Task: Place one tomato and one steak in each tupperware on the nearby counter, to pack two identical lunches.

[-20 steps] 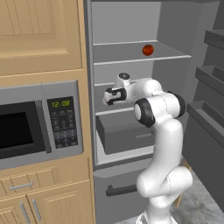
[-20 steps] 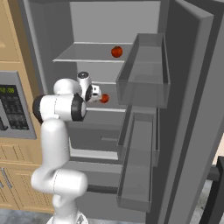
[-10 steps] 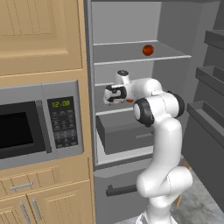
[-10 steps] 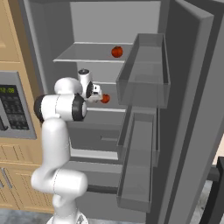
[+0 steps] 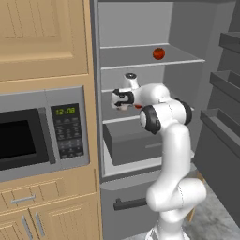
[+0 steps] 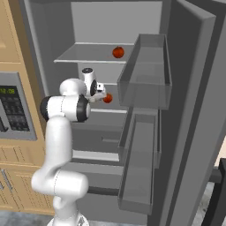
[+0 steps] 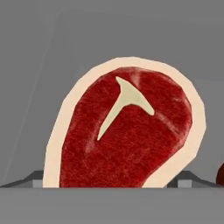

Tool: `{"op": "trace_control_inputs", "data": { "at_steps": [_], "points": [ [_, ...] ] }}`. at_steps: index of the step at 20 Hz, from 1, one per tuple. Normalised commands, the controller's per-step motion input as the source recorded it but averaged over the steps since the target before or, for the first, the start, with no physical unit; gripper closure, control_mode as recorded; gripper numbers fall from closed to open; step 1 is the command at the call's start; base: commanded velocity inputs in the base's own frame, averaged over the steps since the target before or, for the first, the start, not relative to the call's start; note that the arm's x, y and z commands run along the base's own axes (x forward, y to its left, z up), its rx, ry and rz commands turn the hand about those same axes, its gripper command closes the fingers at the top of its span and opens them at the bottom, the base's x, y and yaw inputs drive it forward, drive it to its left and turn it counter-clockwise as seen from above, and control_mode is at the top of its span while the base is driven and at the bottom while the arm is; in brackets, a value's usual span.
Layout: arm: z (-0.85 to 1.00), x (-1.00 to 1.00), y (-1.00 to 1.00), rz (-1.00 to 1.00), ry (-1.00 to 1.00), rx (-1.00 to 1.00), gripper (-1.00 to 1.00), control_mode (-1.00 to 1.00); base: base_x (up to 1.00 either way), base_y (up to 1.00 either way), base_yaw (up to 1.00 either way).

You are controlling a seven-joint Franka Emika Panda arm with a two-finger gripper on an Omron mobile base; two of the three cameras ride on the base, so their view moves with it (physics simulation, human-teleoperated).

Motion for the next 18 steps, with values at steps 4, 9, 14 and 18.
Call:
{"op": "trace_control_inputs", "data": {
  "at_steps": [4,9,14,18],
  "points": [
    [-0.84,0.0,0.0,-0.01,-0.02,0.0,-1.0,-1.0,0.0,0.0,0.0],
    [-0.56,-0.06,-0.06,-0.06,0.11,0.0,1.0,-1.0,0.0,0.0,0.0],
    [-0.31,-0.4,-0.43,-0.04,0.23,0.02,1.0,-1.0,0.0,0.0,0.0],
    [-0.28,-0.55,-0.22,0.02,0.08,0.02,1.0,-1.0,0.0,0.0,0.0]
  ]
}}
